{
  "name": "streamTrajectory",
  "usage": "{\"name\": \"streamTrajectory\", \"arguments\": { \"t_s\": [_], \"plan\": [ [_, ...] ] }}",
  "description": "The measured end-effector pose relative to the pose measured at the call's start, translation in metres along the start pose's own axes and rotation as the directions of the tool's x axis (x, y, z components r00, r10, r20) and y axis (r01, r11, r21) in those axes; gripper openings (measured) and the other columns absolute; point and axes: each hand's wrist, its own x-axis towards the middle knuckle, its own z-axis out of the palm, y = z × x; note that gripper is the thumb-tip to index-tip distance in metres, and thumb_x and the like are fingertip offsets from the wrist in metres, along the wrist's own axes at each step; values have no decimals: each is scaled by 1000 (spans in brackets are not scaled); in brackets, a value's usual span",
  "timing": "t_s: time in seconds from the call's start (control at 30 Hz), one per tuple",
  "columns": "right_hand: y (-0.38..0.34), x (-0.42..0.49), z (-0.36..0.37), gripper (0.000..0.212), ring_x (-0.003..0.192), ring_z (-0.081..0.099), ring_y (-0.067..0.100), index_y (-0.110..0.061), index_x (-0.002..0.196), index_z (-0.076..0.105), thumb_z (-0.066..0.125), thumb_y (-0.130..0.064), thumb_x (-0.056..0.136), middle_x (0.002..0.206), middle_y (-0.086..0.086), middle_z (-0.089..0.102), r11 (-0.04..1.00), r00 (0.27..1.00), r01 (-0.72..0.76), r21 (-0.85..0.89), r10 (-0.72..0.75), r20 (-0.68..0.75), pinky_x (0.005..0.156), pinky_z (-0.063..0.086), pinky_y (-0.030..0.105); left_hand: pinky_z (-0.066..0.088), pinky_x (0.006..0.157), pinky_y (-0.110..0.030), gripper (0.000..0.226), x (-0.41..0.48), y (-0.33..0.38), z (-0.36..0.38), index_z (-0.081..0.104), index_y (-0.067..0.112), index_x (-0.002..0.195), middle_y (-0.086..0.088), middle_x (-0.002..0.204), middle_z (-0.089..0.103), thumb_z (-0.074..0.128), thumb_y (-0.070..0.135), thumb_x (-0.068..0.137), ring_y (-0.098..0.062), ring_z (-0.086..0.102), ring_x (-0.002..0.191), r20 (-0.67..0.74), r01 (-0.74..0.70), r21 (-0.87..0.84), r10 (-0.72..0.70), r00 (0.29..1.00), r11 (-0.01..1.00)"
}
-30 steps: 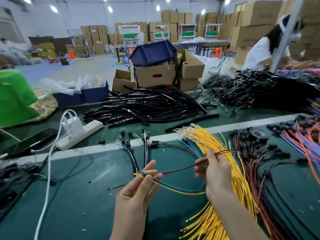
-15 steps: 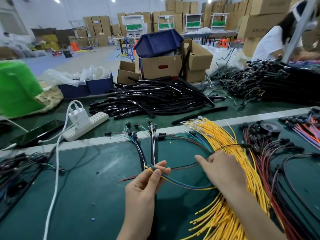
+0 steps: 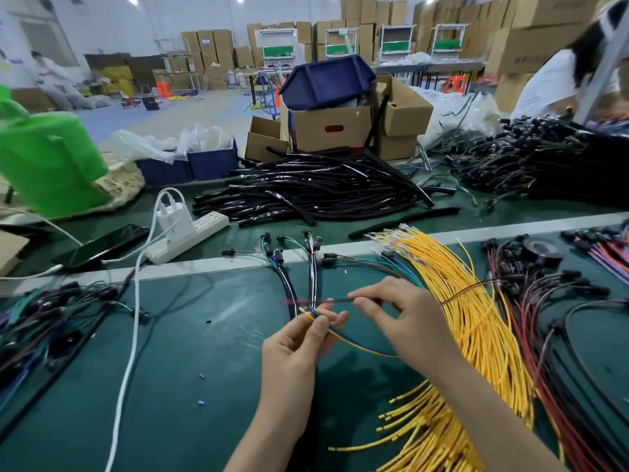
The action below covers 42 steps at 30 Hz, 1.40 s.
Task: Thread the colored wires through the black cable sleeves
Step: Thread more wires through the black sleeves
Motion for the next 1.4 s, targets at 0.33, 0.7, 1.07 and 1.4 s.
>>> {"name": "streamTrajectory", "arguments": {
  "t_s": [0.33, 0.7, 1.07, 1.4],
  "plan": [
    [0, -9, 0, 13, 71, 57, 8, -17, 75, 69, 67, -8, 84, 71, -8, 63, 999, 999, -38, 24, 37, 34, 60, 43, 17, 56, 67, -25, 16, -2, 2, 4, 73, 4, 78, -19, 95, 72, 60, 15, 77, -26, 71, 92, -73, 57, -78, -63, 995, 995],
    [4, -5, -3, 9, 78, 60, 5, -20, 83, 72, 67, -13, 87, 77, -11, 65, 1000, 996, -11, 18, 10, 90, 67, 46, 17, 56, 71, -23, 14, 6, 5, 8, 74, 5, 76, -20, 94, 72, 61, 9, 74, -24, 70, 94, -86, 42, -143, -54, 995, 989],
    [-1, -12, 6, 10, 70, 58, 8, -16, 76, 67, 70, -9, 83, 73, -6, 63, 995, 992, -46, 83, 36, 124, 62, 45, 16, 54, 70, -20, 16, 4, 1, 3, 76, 13, 83, -13, 94, 73, 64, 19, 73, -16, 70, 92, -51, 37, -53, -39, 998, 998],
    [-8, -16, 6, 18, 40, 53, 13, -8, 63, 58, 63, -11, 80, 50, 9, 59, 956, 948, -258, 137, 224, 226, 43, 40, 23, 55, 72, -20, 19, 1, 1, 4, 77, 8, 85, -13, 91, 74, 66, 13, 69, -18, 71, 92, -61, 30, -47, -33, 998, 998]
  ]
}}
